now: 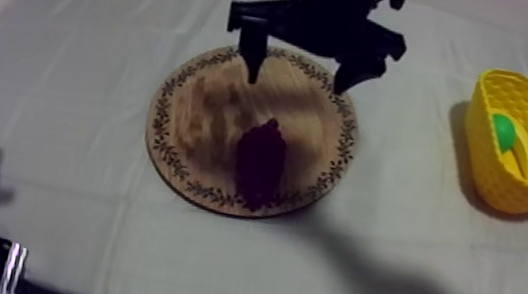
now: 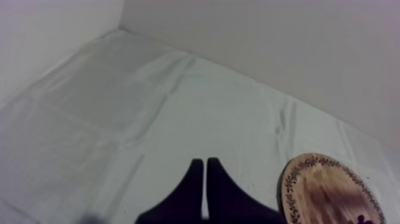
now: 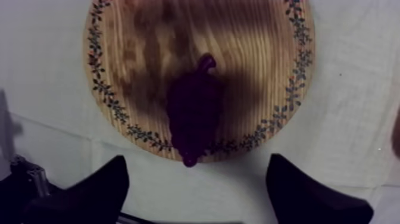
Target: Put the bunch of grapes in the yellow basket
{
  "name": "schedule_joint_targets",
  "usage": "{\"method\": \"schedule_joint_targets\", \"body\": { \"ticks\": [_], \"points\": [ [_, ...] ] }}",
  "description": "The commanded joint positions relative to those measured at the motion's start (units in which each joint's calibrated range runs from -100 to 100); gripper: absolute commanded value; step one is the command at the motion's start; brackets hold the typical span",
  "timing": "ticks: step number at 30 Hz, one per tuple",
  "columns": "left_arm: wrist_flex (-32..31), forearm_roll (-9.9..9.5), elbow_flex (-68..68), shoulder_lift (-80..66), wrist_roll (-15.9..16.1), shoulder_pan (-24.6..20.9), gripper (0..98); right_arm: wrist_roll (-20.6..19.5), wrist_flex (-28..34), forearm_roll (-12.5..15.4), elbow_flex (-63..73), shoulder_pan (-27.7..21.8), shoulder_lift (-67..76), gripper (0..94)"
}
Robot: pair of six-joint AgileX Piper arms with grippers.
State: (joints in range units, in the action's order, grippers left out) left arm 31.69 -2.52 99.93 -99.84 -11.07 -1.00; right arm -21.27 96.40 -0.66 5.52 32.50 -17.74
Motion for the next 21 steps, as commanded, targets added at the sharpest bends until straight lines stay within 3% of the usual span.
{"method": "schedule_joint_targets", "body": {
  "ticks": [1, 21],
  "points": [
    [0.00, 0.01, -0.04, 0.02, 0.01, 0.02, 0.0, -0.07, -0.19, 0.42, -0.61, -0.04, -1.39, 66.5],
    [0.00, 0.01, -0.04, 0.02, 0.01, 0.02, 0.0, -0.32, -3.81, 2.21, -1.37, 1.52, -14.99, 66.9]
  ]
}}
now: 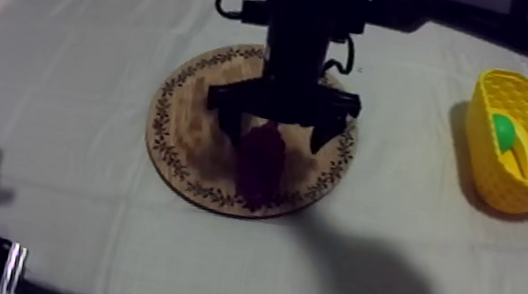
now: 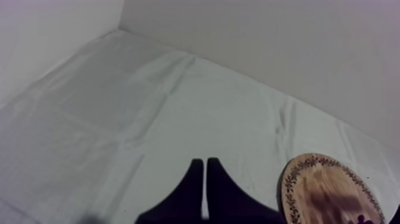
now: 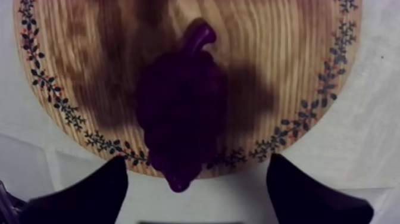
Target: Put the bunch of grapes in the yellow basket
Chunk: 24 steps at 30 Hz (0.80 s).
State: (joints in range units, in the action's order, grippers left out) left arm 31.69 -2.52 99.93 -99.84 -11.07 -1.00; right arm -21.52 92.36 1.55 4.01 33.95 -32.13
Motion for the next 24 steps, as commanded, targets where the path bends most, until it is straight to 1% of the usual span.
{"method": "schedule_joint_targets", "body": {
  "ticks": [1, 13, 24],
  "points": [
    [0.00, 0.01, -0.04, 0.02, 0.01, 0.02, 0.0, -0.15, 0.13, -0.03, 0.31, 0.20, -1.17, 66.8],
    [0.00, 0.01, -0.04, 0.02, 0.01, 0.02, 0.0, -0.53, -1.84, 0.49, 3.32, 0.13, -7.55, 65.6],
    [0.00, 0.01, -0.04, 0.02, 0.01, 0.02, 0.0, 1.16, -4.39, 2.36, 4.84, -0.15, -10.75, 57.0]
  ]
}}
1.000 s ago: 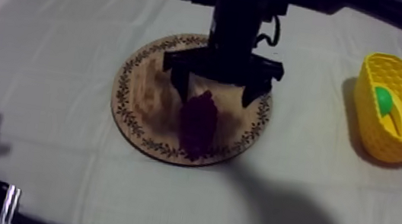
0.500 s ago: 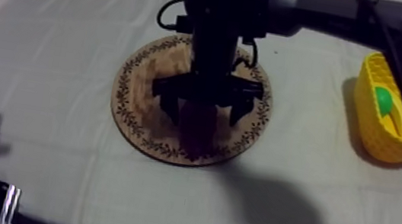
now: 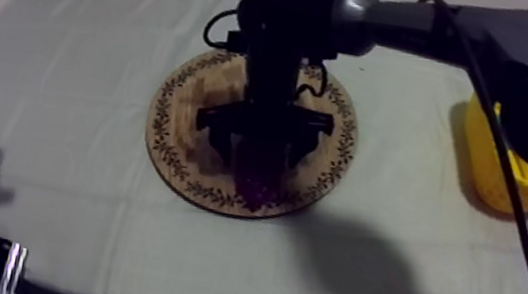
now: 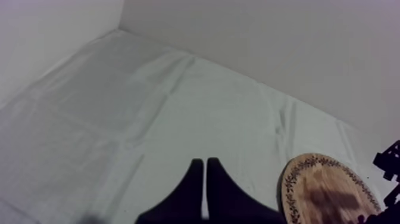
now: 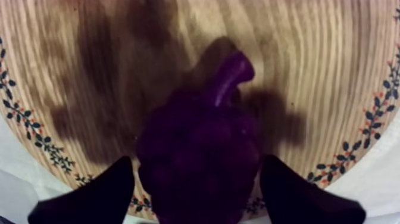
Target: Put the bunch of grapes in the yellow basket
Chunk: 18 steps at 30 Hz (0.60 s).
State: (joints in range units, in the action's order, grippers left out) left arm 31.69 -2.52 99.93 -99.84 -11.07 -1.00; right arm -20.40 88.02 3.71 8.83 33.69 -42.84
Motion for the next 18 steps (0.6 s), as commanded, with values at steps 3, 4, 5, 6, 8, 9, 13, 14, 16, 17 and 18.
{"method": "schedule_joint_targets", "body": {
  "ticks": [3, 4, 5, 6, 8, 9, 13, 14, 16, 17, 18],
  "points": [
    [0.00, 0.01, -0.04, 0.02, 0.01, 0.02, 0.0, 0.31, -0.64, 0.48, -0.18, 0.23, -0.56, 53.5],
    [0.00, 0.01, -0.04, 0.02, 0.01, 0.02, 0.0, 0.41, -0.87, 0.59, -0.32, 0.25, -0.74, 51.8],
    [0.00, 0.01, -0.04, 0.02, 0.01, 0.02, 0.0, 0.51, -1.10, 0.73, -0.49, 0.27, -0.88, 50.0],
    [0.00, 0.01, -0.04, 0.02, 0.01, 0.02, 0.0, 0.61, -1.32, 0.90, -0.67, 0.28, -1.01, 48.2],
    [0.00, 0.01, -0.04, 0.02, 0.01, 0.02, 0.0, 0.73, -1.67, 1.13, -1.01, 0.23, -1.16, 45.2],
    [0.00, 0.01, -0.04, 0.02, 0.01, 0.02, 0.0, 0.76, -1.79, 1.19, -1.10, 0.19, -1.20, 44.0],
    [0.00, 0.01, -0.04, 0.02, 0.01, 0.02, 0.0, 0.78, -1.99, 1.15, -1.02, -0.01, -1.02, 41.3],
    [0.00, 0.01, -0.04, 0.02, 0.01, 0.02, 0.0, 0.75, -1.98, 1.09, -0.98, -0.05, -0.90, 41.0],
    [0.00, 0.01, -0.04, 0.02, 0.01, 0.02, 0.0, 0.75, -1.95, 0.98, -0.93, -0.10, -0.56, 40.6],
    [0.00, 0.01, -0.04, 0.02, 0.01, 0.02, 0.0, 0.75, -1.91, 0.95, -0.91, -0.12, -0.35, 40.5],
    [0.00, 0.01, -0.04, 0.02, 0.01, 0.02, 0.0, 0.75, -1.85, 0.90, -0.94, -0.13, -0.13, 40.4]
  ]
}}
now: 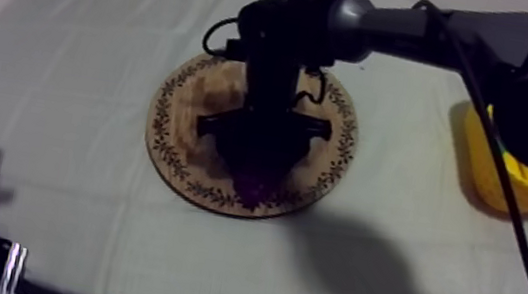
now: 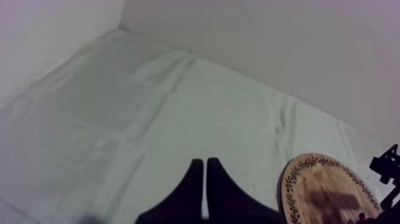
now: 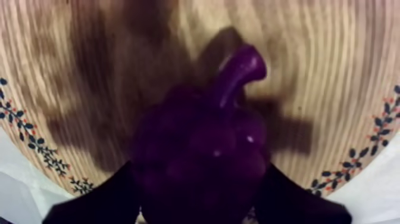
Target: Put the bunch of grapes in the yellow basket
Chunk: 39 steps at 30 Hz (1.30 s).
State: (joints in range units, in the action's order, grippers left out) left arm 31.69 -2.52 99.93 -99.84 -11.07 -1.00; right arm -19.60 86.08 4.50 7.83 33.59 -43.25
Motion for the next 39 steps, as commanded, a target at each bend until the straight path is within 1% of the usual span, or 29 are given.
{"method": "schedule_joint_targets", "body": {
  "ticks": [1, 11, 16, 27, 34, 39],
  "points": [
    [0.00, 0.01, -0.04, 0.02, 0.01, 0.02, 0.0, -0.04, 0.14, 0.09, 0.04, -0.03, 0.52, 40.3],
    [0.00, 0.01, -0.04, 0.02, 0.01, 0.02, 0.0, 0.25, 1.28, 0.06, -0.05, -0.32, 4.07, 39.9],
    [0.00, 0.01, -0.04, 0.02, 0.01, 0.02, 0.0, 0.88, 3.29, -0.25, -0.07, -0.81, 8.04, 40.3],
    [0.00, 0.01, -0.04, 0.02, 0.01, 0.02, 0.0, 3.89, 10.41, -2.79, 4.65, -2.66, 19.04, 40.9],
    [0.00, 0.01, -0.04, 0.02, 0.01, 0.02, 0.0, 5.58, 11.26, -4.82, 7.39, -5.08, 24.84, 40.4],
    [0.00, 0.01, -0.04, 0.02, 0.01, 0.02, 0.0, 6.49, 11.27, -6.18, 6.24, -5.82, 27.98, 40.9]
  ]
}}
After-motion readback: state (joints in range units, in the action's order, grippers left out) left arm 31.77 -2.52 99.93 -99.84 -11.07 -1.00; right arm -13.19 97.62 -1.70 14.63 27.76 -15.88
